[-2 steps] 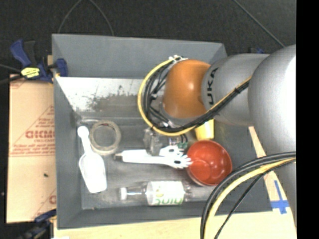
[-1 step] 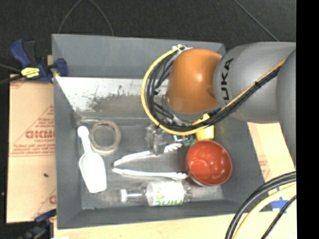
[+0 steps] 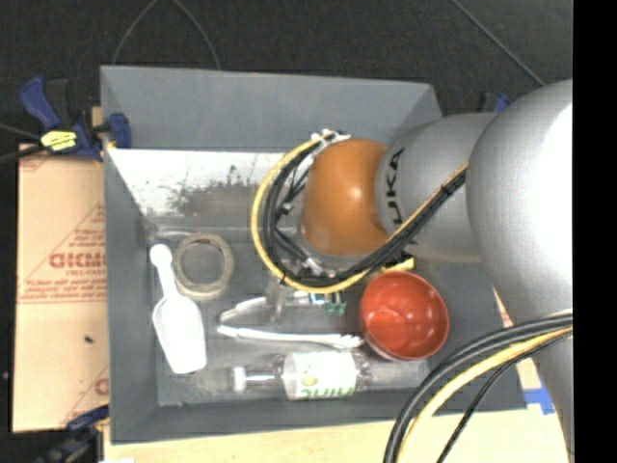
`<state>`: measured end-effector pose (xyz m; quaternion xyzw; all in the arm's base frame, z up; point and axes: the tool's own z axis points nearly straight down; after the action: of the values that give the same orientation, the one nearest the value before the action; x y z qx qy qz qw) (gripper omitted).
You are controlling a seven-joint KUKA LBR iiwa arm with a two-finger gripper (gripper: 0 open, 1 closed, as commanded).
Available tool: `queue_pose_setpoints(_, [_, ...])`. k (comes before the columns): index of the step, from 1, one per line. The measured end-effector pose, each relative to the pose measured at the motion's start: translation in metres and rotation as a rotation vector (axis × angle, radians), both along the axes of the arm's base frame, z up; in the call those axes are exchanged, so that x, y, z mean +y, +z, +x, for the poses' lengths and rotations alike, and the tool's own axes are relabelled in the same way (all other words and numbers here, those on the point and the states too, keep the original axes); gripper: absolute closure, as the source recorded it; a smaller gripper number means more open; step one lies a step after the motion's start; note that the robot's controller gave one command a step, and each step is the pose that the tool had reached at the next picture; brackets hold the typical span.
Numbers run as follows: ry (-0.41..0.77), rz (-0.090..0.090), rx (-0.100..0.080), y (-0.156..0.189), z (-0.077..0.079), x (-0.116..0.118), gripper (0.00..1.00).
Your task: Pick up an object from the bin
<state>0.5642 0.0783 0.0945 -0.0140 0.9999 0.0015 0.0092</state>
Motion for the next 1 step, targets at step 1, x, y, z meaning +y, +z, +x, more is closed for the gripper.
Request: queue_pose_setpoints(1, [0.000,0.001,-0.001,-0.0191,0.0008,-0.0030,1.00])
